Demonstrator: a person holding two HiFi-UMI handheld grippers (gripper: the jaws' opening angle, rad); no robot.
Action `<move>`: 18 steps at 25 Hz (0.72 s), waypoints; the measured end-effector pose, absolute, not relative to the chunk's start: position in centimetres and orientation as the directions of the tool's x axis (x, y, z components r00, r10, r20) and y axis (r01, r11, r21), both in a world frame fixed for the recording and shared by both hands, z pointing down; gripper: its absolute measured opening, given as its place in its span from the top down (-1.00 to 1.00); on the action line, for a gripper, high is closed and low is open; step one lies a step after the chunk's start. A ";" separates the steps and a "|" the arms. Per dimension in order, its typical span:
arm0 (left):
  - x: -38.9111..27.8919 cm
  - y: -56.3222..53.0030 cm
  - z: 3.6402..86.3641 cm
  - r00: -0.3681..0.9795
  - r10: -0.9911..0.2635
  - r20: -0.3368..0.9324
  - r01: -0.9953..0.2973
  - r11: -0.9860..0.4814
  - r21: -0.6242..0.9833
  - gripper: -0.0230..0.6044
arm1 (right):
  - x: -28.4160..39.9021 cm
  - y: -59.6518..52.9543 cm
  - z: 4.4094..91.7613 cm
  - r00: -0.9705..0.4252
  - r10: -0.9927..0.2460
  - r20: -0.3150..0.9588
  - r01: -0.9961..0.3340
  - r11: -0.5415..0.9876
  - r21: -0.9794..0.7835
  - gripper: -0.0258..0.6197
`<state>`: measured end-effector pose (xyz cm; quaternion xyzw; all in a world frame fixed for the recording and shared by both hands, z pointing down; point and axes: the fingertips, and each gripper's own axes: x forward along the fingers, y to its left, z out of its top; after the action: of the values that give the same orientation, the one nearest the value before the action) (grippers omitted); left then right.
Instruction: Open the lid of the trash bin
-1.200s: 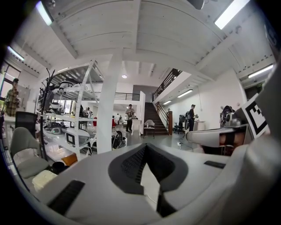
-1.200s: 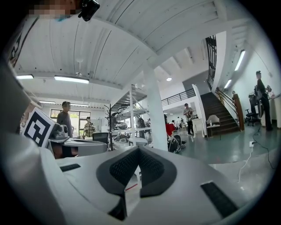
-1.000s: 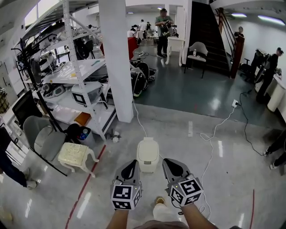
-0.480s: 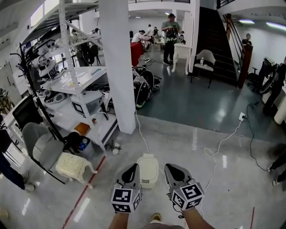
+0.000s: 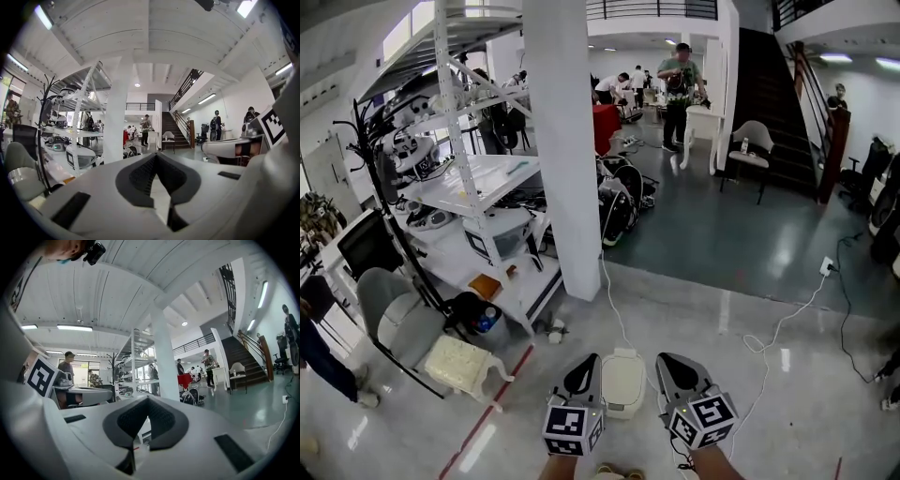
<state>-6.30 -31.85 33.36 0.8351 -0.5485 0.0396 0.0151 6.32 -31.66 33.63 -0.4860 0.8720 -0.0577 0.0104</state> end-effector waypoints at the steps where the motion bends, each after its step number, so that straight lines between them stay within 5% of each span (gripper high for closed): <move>1: -6.4 -32.3 33.3 0.398 -0.914 0.081 -0.916 -0.400 -0.020 0.96 | 6.3 -32.0 33.5 -0.524 -0.851 0.036 -0.848 0.518 -0.109 0.81; 18: -8.2 -37.1 37.2 0.431 -0.891 0.142 -0.902 -0.432 0.023 0.96 | 4.6 -35.2 36.6 -0.517 -0.852 0.080 -0.854 0.508 -0.112 0.81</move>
<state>-8.24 -37.09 37.25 0.8444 -0.5308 0.0543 0.0477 4.59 -35.18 36.55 -0.4913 0.8683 -0.0688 -0.0074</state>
